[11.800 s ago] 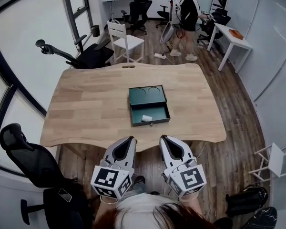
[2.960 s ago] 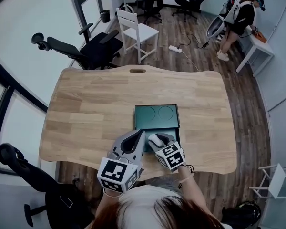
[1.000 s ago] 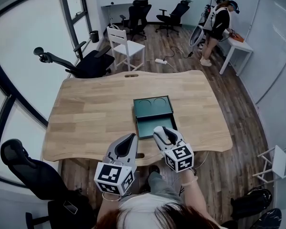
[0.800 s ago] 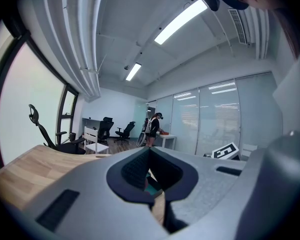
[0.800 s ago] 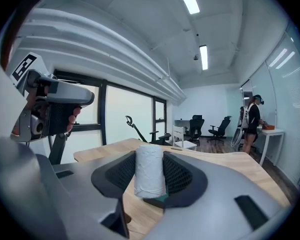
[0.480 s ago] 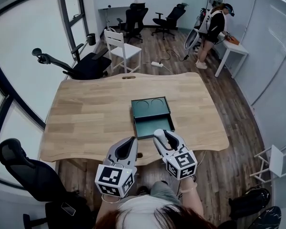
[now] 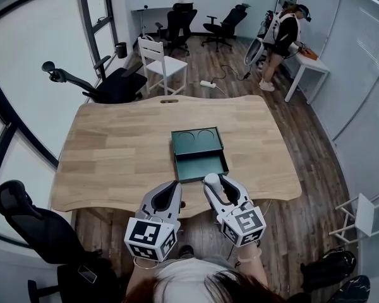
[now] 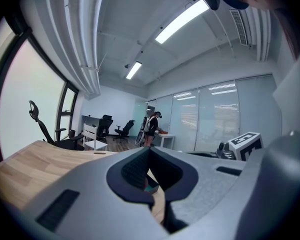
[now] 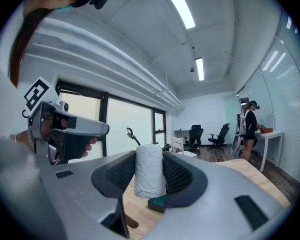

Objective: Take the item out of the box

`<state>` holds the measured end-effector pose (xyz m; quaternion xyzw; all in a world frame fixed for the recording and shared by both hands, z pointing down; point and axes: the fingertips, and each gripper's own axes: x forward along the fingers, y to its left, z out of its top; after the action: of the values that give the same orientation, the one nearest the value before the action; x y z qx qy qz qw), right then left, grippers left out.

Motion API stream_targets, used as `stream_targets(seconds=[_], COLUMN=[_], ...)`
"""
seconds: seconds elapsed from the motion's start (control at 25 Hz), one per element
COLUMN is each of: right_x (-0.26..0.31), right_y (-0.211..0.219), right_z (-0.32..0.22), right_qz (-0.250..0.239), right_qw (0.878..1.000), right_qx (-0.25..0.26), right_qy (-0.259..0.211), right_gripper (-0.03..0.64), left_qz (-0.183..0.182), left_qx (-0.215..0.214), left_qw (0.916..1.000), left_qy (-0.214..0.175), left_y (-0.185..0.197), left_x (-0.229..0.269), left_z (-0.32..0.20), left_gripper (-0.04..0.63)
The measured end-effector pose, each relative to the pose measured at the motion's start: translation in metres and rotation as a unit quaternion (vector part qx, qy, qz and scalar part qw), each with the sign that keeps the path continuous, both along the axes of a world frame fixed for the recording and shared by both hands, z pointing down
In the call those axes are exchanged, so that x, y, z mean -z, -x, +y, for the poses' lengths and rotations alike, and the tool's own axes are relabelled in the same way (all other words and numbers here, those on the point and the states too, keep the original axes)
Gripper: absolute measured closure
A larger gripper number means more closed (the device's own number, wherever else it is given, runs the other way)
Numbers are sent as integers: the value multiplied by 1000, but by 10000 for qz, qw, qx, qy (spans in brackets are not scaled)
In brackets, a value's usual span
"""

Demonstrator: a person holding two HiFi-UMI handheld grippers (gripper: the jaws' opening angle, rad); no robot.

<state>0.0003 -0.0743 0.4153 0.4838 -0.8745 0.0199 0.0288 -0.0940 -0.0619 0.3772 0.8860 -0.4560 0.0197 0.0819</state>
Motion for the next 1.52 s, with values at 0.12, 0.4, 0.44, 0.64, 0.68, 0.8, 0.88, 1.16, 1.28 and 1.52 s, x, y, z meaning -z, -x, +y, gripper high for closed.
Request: stream_targets(seconds=[0.12, 0.4, 0.44, 0.64, 0.68, 0.8, 0.88, 1.16, 1.28, 1.52], right_x=[9, 20, 22, 32, 34, 40, 44, 60, 65, 69], right_y=[-6, -19, -22, -33, -34, -41, -45, -57, -62, -68], right_z=[8, 28, 30, 37, 39, 44, 48, 57, 62, 73], right_qz=[-52, -122, -124, -176, -176, -166, -180, -244, -268, -285], right_qw=[9999, 9995, 9994, 9989, 9987, 9984, 9981, 9972, 9966, 9969], right_qx=[26, 247, 272, 361, 385, 430, 426, 483, 485, 427], right_qy=[-89, -143, -152, -244, -267, -336, -397, -514, -608, -594], right_gripper=[428, 428, 428, 428, 428, 428, 428, 428, 428, 428], left_qz=[-2, 0, 2, -24, -30, -44, -68, -128, -147, -195], left_qx=[52, 151, 178, 275, 293, 328, 338, 409, 404, 378], left_qw=[10000, 9999, 9998, 9996, 9996, 9994, 9994, 9991, 9991, 9991], left_qy=[38, 23, 23, 26, 25, 39, 39, 31, 32, 38], left_y=[-8, -32, -34, -44, -46, -54, -58, -71, -75, -79], left_x=[-1, 7, 7, 9, 10, 10, 11, 14, 15, 14], left_z=[4, 17, 19, 27, 28, 33, 36, 41, 45, 53], left_gripper=[589, 589, 589, 589, 589, 589, 589, 589, 589, 589])
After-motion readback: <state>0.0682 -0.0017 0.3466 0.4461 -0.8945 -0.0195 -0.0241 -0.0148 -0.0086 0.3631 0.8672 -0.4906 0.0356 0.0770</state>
